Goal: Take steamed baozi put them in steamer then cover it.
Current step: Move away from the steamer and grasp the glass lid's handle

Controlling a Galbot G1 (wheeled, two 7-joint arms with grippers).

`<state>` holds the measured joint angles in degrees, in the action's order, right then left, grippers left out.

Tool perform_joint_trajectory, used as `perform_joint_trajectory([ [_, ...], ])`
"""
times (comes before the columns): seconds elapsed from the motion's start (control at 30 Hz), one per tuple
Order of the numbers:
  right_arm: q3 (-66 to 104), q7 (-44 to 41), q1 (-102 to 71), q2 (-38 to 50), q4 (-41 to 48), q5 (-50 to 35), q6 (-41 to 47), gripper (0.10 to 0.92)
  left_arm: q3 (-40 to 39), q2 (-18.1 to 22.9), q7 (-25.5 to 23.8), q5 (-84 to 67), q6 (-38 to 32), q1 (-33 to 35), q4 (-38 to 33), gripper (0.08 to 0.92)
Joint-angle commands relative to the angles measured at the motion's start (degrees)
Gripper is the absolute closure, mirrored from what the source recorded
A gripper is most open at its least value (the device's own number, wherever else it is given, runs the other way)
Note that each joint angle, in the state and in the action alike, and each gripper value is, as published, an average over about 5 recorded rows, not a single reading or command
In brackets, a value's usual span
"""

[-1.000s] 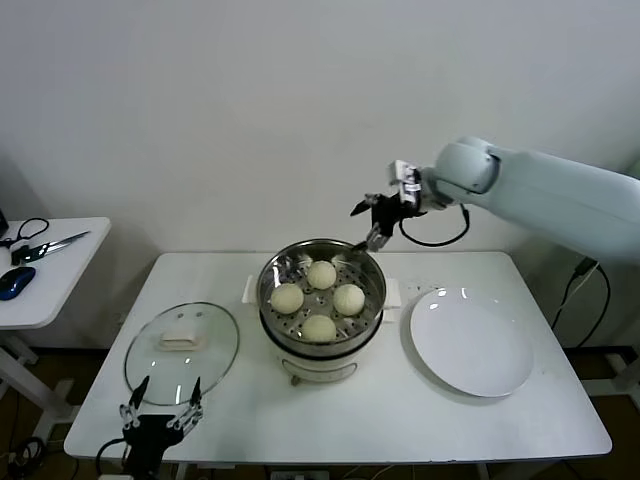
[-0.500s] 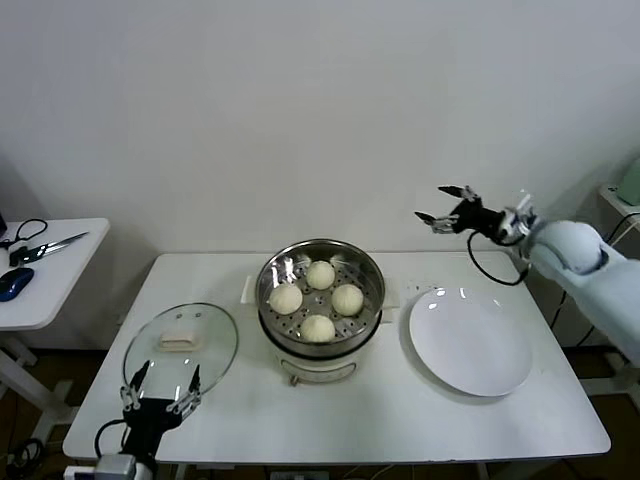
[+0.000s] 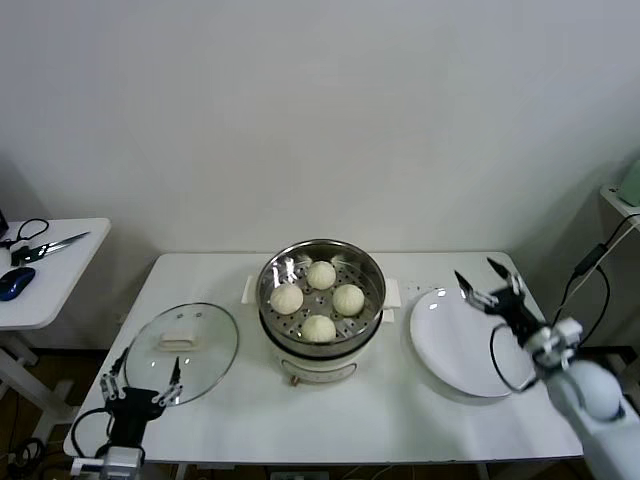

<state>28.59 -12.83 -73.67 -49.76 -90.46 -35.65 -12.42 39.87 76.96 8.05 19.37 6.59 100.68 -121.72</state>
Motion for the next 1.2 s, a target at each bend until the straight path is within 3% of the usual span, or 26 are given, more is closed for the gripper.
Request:
perform_joint_trajectory([
  [0.03, 11.3, 3.6, -20.0, -12.2, -2.7, 5.9, -9.4, 0.203, 0.3, -5.9, 11.6, 29.7, -2.1, -0.4, 5.2, 0.177],
  [0.13, 10.5, 3.8, -20.0, -13.6, -3.1, 7.5, -8.8, 0.203, 0.2, -6.5, 17.3, 45.1, -2.6, -2.2, 12.3, 0.177],
  [0.23, 10.0, 4.3, -19.8, -14.9, -4.0, 8.9, -8.0, 0.203, -0.9, -5.6, 20.0, 53.0, -1.1, -5.3, 18.8, 0.177],
  [0.67, 10.3, 5.3, -20.2, -16.7, -7.2, 9.5, -6.2, 0.203, -4.7, -3.3, 20.2, 59.5, -1.7, -17.4, 36.8, 0.177],
  [1.2, 11.4, 5.1, -22.7, -17.5, -8.5, 9.1, -6.5, 0.203, -7.6, -4.8, 19.1, 56.0, -3.4, -29.2, 47.1, 0.177],
])
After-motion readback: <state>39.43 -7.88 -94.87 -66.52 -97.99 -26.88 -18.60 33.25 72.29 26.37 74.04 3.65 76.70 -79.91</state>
